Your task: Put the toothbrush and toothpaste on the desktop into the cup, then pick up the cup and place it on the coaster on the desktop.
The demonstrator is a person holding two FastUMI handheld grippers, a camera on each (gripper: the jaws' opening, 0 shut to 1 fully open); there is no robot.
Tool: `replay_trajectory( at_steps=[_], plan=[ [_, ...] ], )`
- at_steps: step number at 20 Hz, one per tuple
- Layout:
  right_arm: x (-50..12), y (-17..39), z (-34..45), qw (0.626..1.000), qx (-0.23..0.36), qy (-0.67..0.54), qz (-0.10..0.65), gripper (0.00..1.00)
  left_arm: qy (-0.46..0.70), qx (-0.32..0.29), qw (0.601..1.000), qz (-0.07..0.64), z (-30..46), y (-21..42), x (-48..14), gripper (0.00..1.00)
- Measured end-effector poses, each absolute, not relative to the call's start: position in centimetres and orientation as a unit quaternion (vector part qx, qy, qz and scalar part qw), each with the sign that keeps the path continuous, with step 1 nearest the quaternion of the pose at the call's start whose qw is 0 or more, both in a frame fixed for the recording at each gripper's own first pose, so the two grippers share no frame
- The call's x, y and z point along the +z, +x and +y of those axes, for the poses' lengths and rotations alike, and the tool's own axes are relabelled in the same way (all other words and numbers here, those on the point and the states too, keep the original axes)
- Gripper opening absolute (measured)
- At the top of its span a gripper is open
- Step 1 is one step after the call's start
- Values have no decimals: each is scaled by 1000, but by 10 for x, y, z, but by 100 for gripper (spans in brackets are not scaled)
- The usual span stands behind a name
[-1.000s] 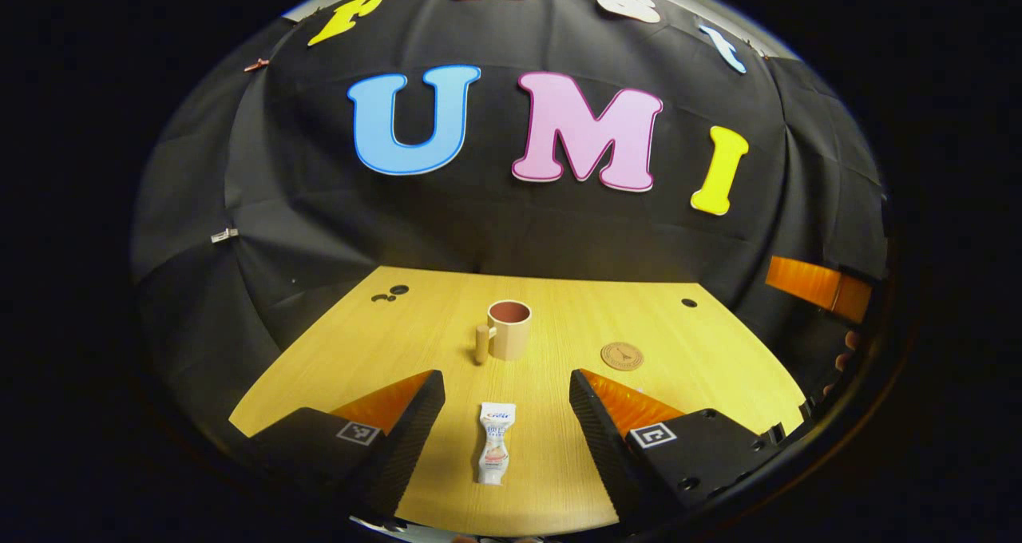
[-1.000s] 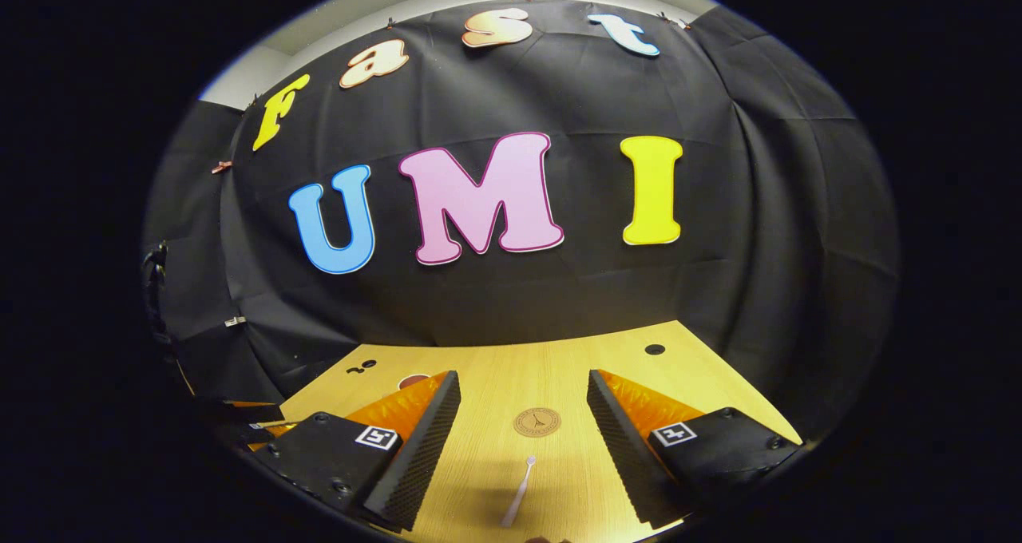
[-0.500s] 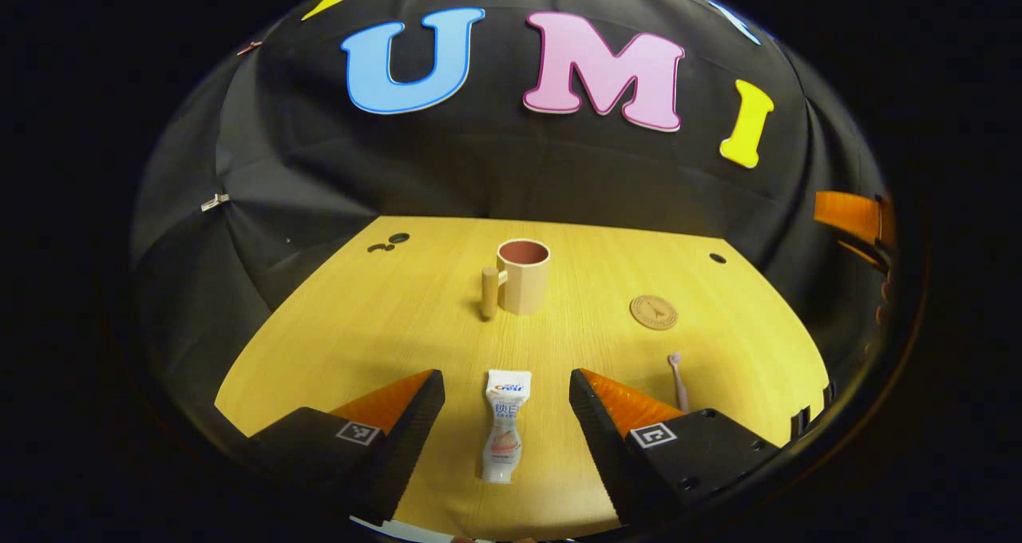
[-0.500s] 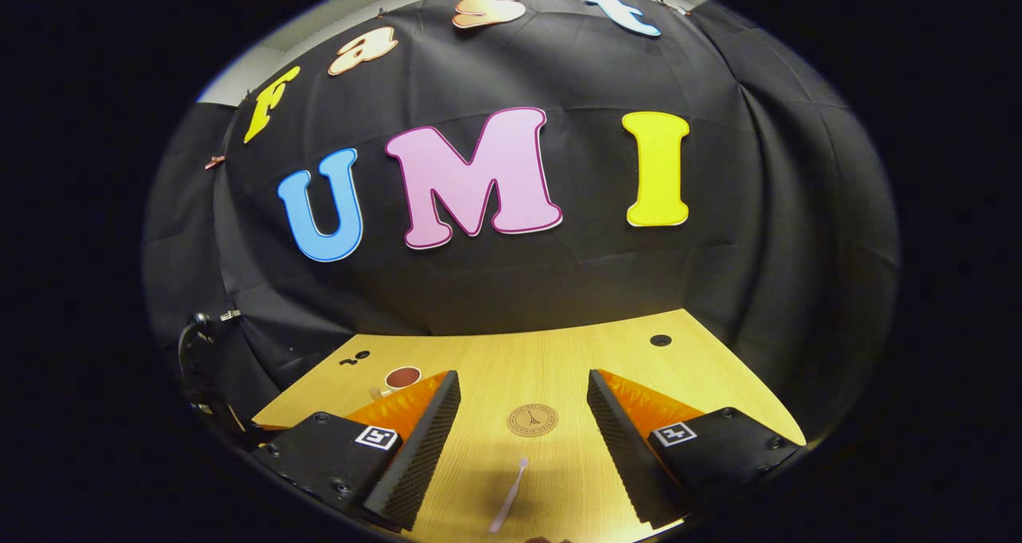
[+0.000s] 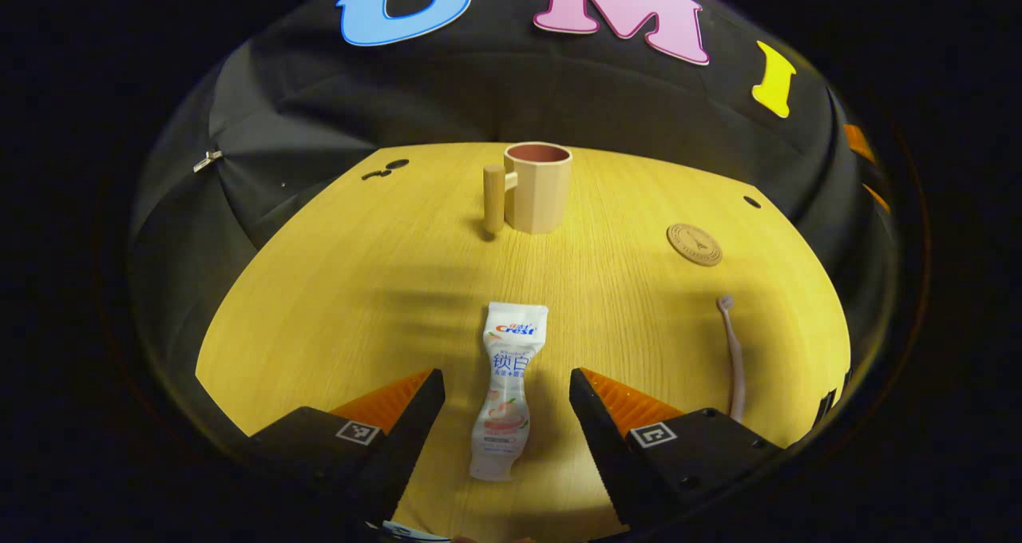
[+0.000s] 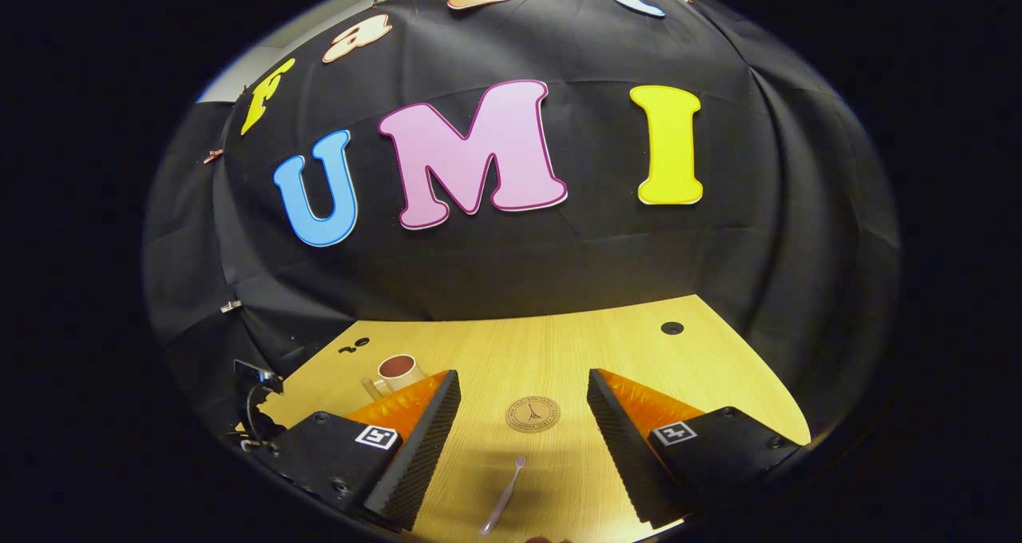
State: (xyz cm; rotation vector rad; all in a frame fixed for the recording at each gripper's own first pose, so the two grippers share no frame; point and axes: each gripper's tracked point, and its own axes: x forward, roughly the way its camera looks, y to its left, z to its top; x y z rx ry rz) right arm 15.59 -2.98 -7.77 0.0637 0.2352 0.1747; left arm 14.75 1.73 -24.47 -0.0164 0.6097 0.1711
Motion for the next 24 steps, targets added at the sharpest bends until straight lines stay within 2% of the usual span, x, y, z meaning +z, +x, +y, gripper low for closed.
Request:
replay_trajectory(
  at_steps=[10, 11, 14, 16, 17, 21, 24],
  plan=[
    [-106, 164, -30, 982, 105, 34, 151, 99, -24, 95, 937, 335, 16, 160, -270, 96],
    [-108, 164, -31, 982, 104, 35, 152, 98, -23, 95, 935, 340, 14, 160, -270, 78],
    [-122, 160, -36, 980, 99, 39, 166, 98, -17, 88, 934, 346, 12, 161, -271, 61],
    [-135, 153, -37, 978, 93, 36, 182, 98, -13, 85, 935, 343, 9, 160, -270, 36],
    [-141, 149, -37, 977, 90, 34, 191, 98, -9, 82, 936, 343, 9, 162, -270, 43],
    [-160, 132, -34, 970, 81, 12, 227, 98, -6, 76, 936, 345, 11, 160, -270, 28],
    [-172, 127, -25, 967, 75, 3, 242, 98, -6, 62, 936, 347, 10, 152, -269, 25]
  ],
)
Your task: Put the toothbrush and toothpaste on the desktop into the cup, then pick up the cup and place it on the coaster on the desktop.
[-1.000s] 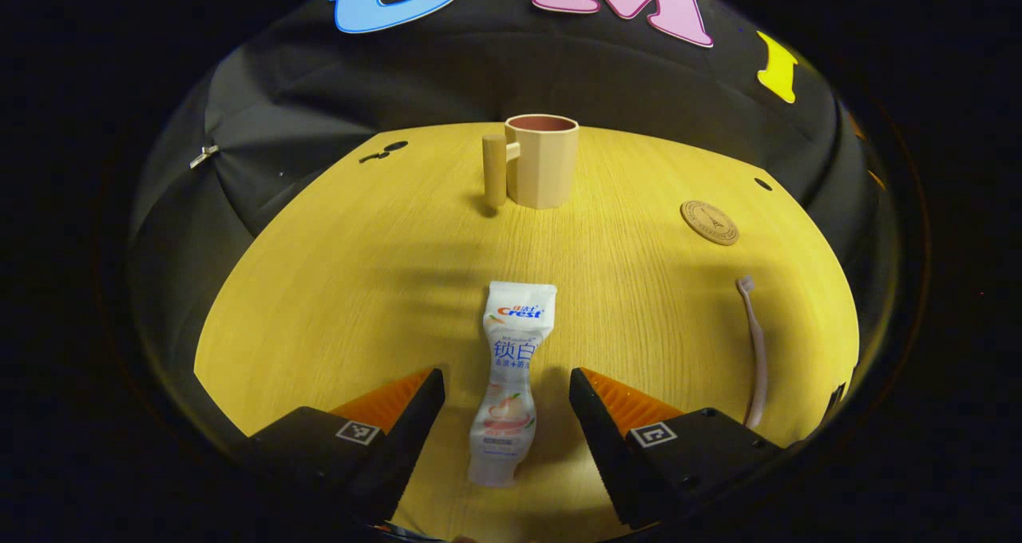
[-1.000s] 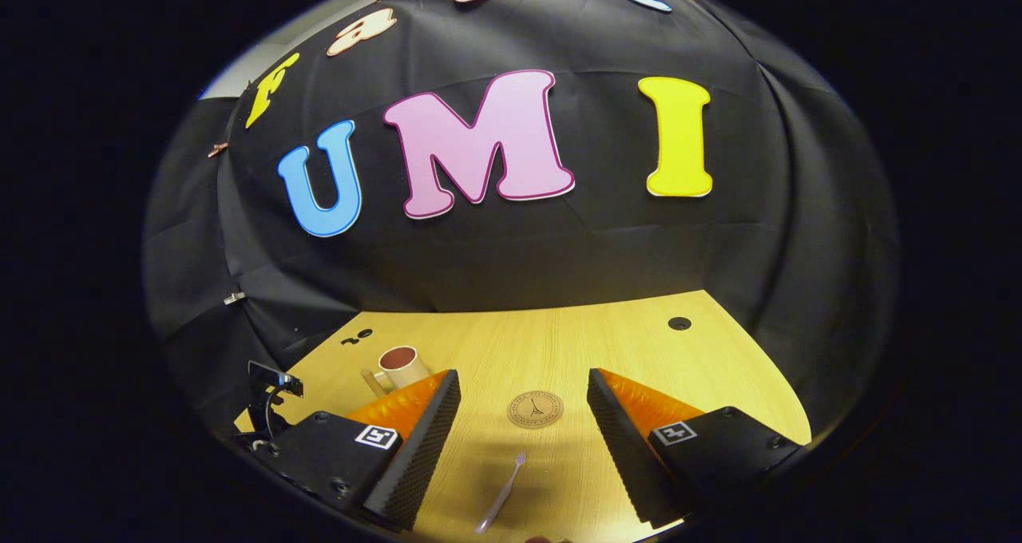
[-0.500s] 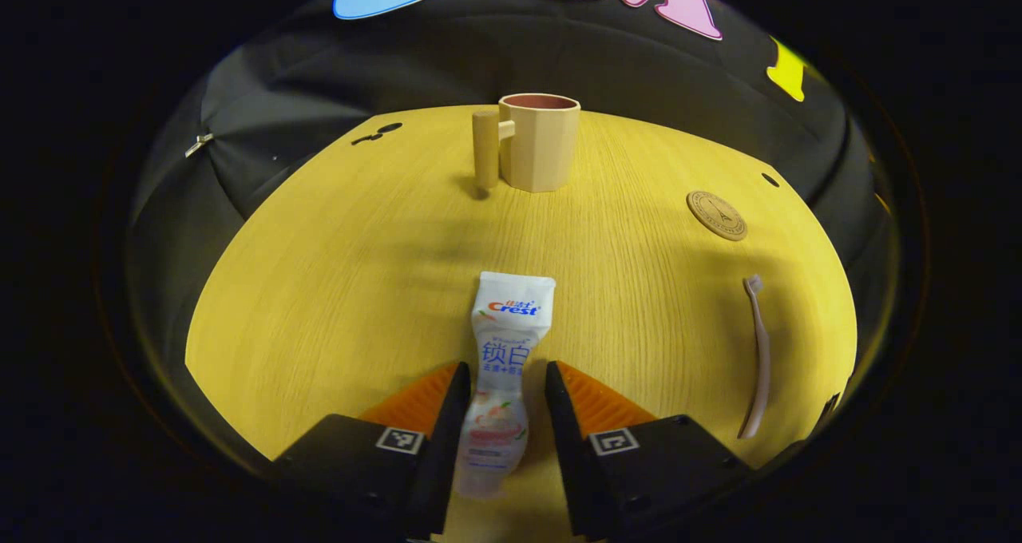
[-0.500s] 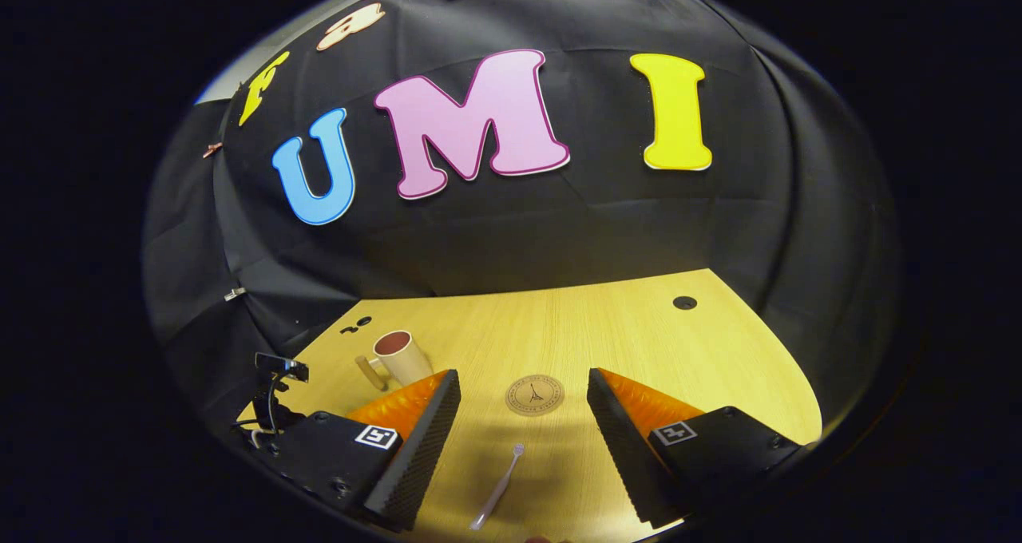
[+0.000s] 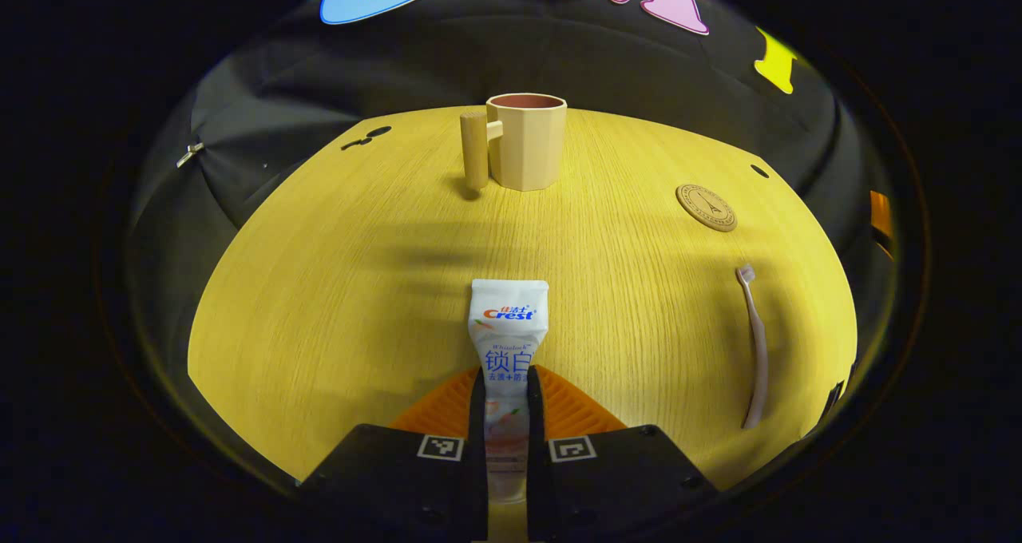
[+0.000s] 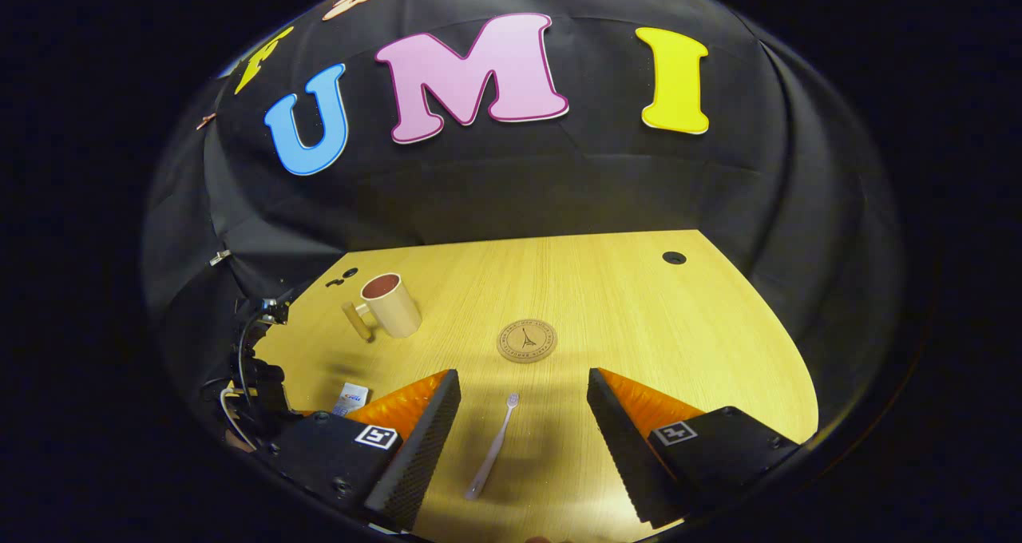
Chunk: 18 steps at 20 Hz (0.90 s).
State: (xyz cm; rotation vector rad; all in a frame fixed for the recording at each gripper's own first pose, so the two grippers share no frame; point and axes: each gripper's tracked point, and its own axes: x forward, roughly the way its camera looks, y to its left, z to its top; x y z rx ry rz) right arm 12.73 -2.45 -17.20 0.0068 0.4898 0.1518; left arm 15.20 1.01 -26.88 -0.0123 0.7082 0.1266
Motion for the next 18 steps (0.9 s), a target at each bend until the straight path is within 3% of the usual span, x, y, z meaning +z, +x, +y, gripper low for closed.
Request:
replay_trajectory(
  at_steps=[9, 18],
  plan=[
    [-231, 126, 12, 951, 42, -7, 307, 99, 7, 12, 950, 311, 31, 97, -236, 22],
    [-303, 112, 8, 918, -13, -37, 395, 99, -13, 16, 948, 317, 50, 33, -236, 22]
  ],
)
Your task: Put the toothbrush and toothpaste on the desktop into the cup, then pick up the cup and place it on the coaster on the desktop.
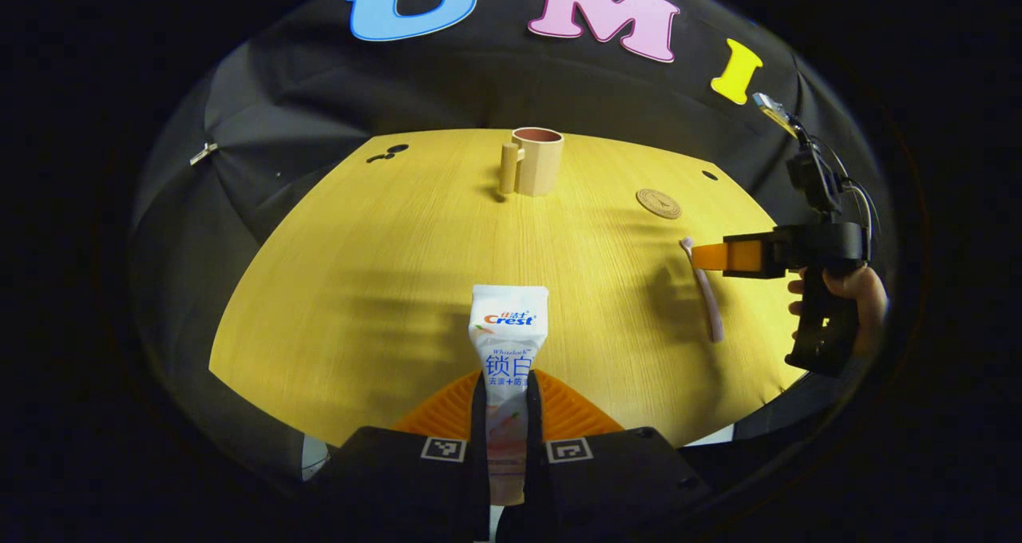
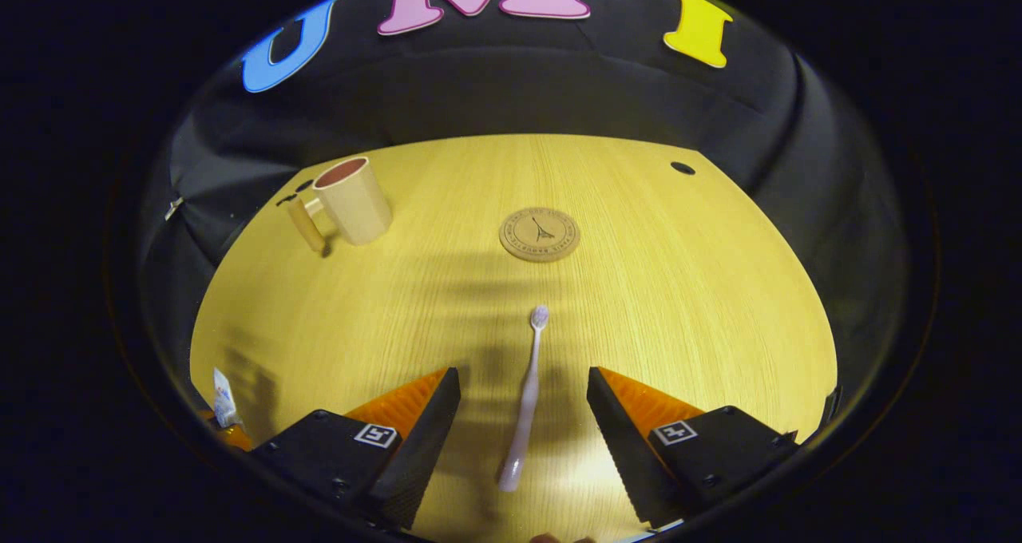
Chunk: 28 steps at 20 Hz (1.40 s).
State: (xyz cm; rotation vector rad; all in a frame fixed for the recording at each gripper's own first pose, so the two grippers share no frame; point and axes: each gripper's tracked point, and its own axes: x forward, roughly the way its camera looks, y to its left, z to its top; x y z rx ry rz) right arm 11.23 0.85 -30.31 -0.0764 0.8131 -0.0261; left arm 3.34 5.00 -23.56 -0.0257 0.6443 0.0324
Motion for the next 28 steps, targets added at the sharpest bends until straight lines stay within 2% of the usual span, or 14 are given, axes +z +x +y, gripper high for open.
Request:
replay_trajectory(
  at_steps=[9, 12, 13, 14, 16, 18, 20, 21, 22, 24, 28],
  plan=[
    [-336, 102, 6, 895, -35, -24, 444, 99, -24, 6, 949, 313, 52, 30, -236, 22],
    [-335, 102, 5, 894, -44, -18, 446, 94, -26, 0, 950, 310, 51, 33, -234, 22],
    [-337, 104, 5, 894, -46, -17, 445, 90, -26, -2, 950, 311, 51, 34, -234, 27],
    [-337, 105, 4, 894, -49, -14, 445, 64, -26, -3, 950, 312, 51, 35, -235, 22],
    [-337, 107, 2, 895, -50, -14, 443, 45, -24, -6, 949, 313, 50, 36, -235, 22],
    [-337, 107, 1, 895, -45, -9, 443, 13, -23, -8, 949, 313, 50, 38, -236, 22],
    [-336, 105, 2, 892, -24, -9, 452, 8, -22, -10, 949, 315, 47, 40, -237, 22],
    [-336, 107, 2, 889, -7, -19, 458, 8, -23, -11, 949, 316, 46, 41, -237, 17],
    [-339, 105, 4, 887, 15, -41, 459, 6, -24, -11, 948, 317, 46, 41, -238, 22],
    [-335, 103, 5, 884, 48, -86, 458, 6, -28, -12, 947, 320, 44, 43, -239, 22],
    [-332, 98, 6, 882, 61, -78, 461, 6, -35, -10, 949, 314, 45, 52, -233, 22]
  ],
)
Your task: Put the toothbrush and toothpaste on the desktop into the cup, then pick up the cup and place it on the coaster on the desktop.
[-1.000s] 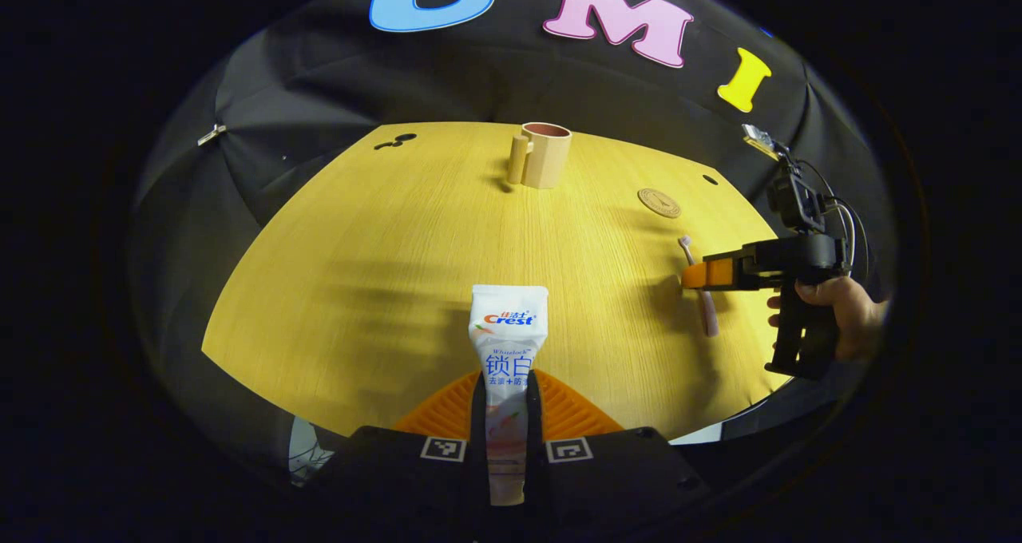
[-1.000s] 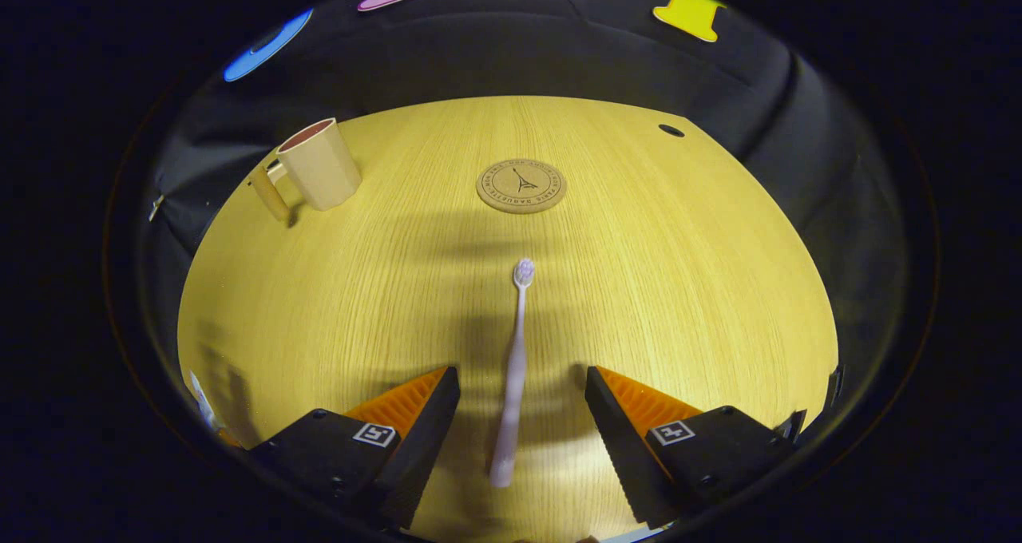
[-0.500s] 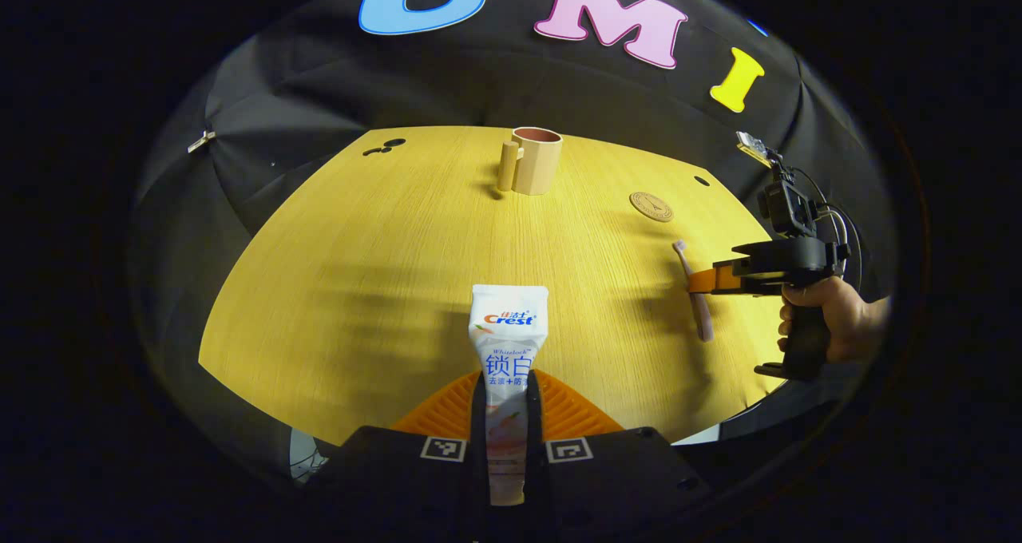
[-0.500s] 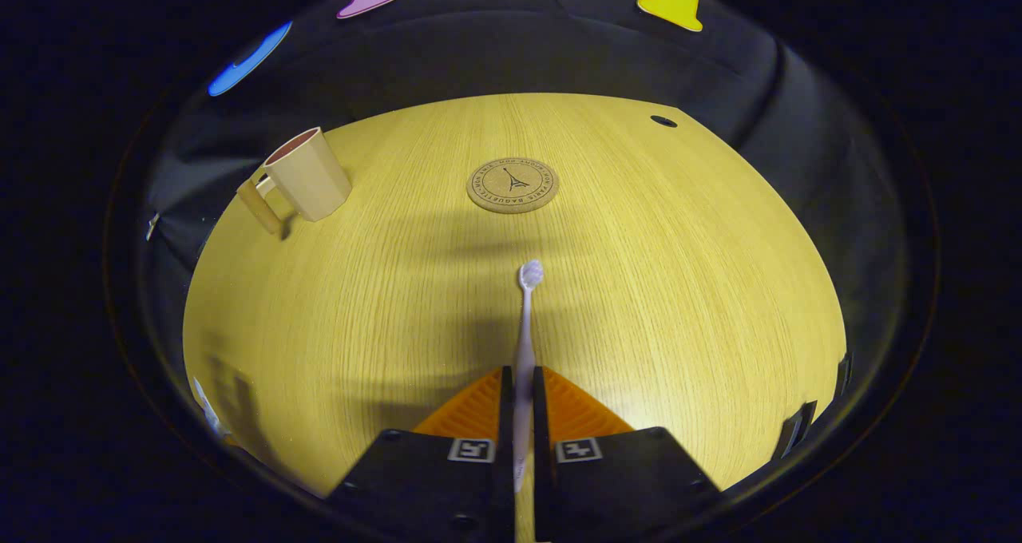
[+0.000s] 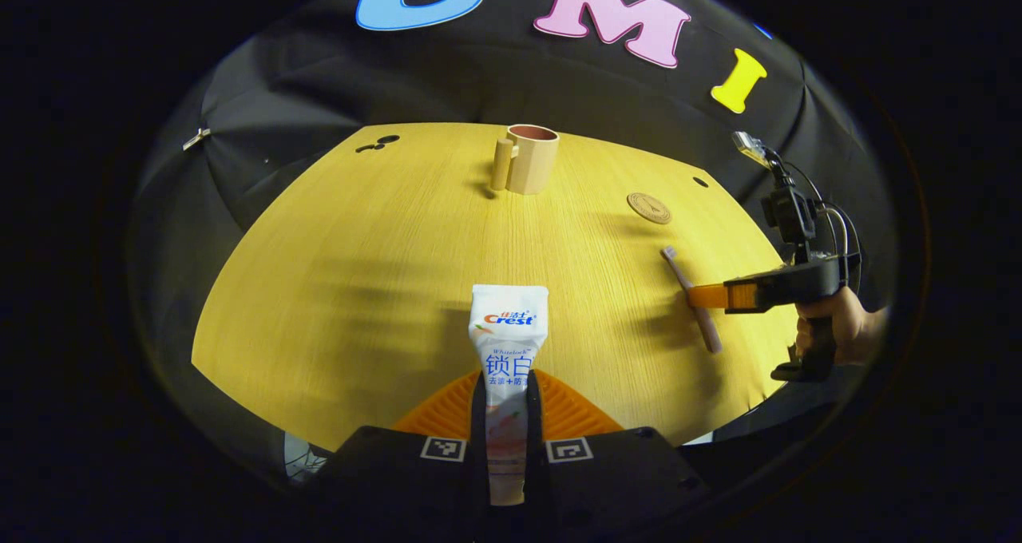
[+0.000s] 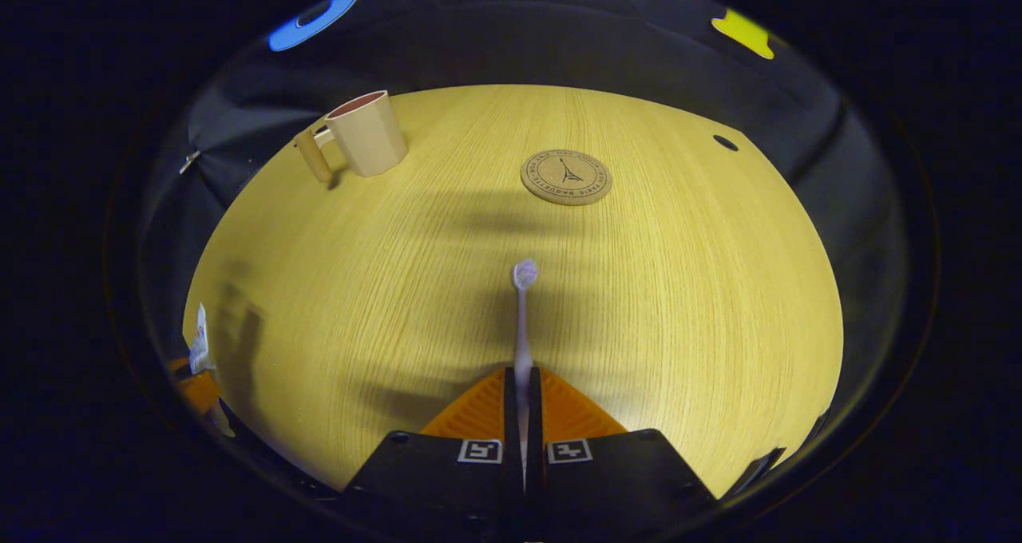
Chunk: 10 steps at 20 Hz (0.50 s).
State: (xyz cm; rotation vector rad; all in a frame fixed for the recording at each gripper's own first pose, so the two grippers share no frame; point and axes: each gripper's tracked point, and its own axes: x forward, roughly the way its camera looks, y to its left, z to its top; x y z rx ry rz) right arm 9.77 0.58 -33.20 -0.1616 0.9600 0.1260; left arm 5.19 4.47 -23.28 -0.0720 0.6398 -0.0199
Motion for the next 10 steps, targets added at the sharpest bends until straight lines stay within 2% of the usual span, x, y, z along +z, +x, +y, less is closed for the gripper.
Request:
replay_trajectory(
  at_steps=[7, 8, 9, 10],
  plan=[
    [-290, 103, 10, 897, 112, -89, 418, 6, -46, 4, 959, 280, 61, 84, -197, 22],
    [-284, 102, 10, 899, 114, -80, 414, 6, -47, 4, 961, 272, 62, 91, -189, 27],
    [-278, 103, 10, 902, 114, -69, 410, 6, -49, 4, 964, 263, 63, 97, -178, 22],
    [-272, 104, 9, 904, 113, -58, 407, 6, -51, 4, 966, 253, 63, 104, -169, 22]
  ],
)
